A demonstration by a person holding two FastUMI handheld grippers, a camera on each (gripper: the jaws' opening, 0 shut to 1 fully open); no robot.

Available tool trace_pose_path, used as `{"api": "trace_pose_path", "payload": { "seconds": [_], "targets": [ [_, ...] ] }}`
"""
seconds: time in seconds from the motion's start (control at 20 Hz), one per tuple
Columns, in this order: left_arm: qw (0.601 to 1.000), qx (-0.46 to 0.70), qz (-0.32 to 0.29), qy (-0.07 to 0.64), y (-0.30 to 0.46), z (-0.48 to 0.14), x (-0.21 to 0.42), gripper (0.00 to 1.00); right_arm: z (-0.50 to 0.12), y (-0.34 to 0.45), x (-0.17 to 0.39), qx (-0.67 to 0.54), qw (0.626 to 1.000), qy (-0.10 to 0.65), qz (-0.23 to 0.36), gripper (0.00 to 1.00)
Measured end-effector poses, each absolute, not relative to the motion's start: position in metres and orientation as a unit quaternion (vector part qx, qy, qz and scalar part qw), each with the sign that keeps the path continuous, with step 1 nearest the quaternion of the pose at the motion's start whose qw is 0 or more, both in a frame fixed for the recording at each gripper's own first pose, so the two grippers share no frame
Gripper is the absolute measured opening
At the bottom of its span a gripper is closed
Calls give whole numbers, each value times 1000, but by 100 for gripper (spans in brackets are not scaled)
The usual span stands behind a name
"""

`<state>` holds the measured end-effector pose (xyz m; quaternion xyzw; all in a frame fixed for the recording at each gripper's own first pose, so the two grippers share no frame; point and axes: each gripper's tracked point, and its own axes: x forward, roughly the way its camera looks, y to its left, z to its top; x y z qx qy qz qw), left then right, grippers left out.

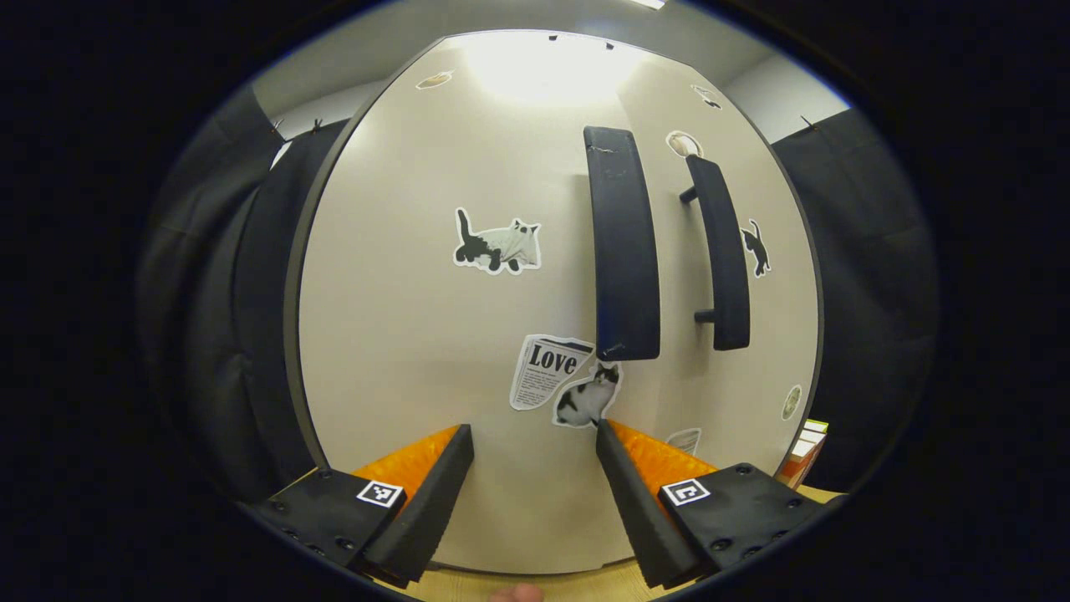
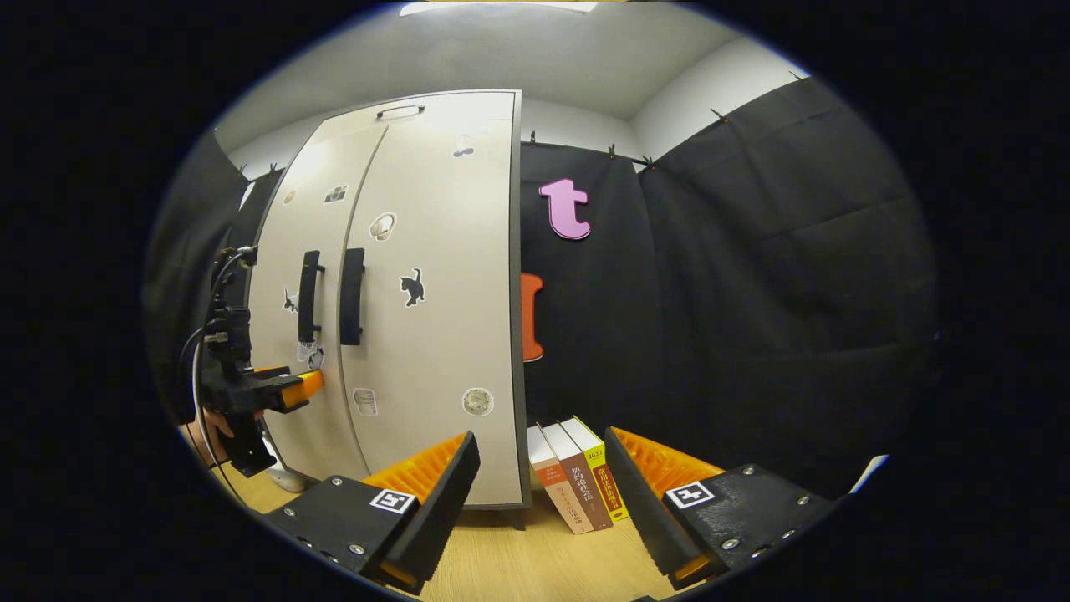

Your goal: Grab one shoe with the right hand and put it into the shoe cabinet, grab the other shoe with the left hand and put it into the shoe cabinet; then close the right door with the right hand and the left door with the left hand.

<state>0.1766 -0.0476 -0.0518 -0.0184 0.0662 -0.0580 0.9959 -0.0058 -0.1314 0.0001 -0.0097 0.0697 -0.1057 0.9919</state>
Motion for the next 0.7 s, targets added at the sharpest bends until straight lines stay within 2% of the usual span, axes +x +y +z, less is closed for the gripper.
{"api": "trace_pose_path", "payload": {
  "seconds": [0.1, 0.4, 0.7],
  "targets": [
    [995, -31, -62, 65, -47, -41, 157, 94, -2, -127, -4, -7, 992, 71, -99, 93],
    [998, -33, -46, 40, -24, -5, 77, 96, -2, -98, -1, 10, 996, 68, -57, 93],
    [997, -47, -10, 57, 4, -8, 1, 96, -5, -70, -13, 12, 998, 65, -21, 93]
  ]
}}
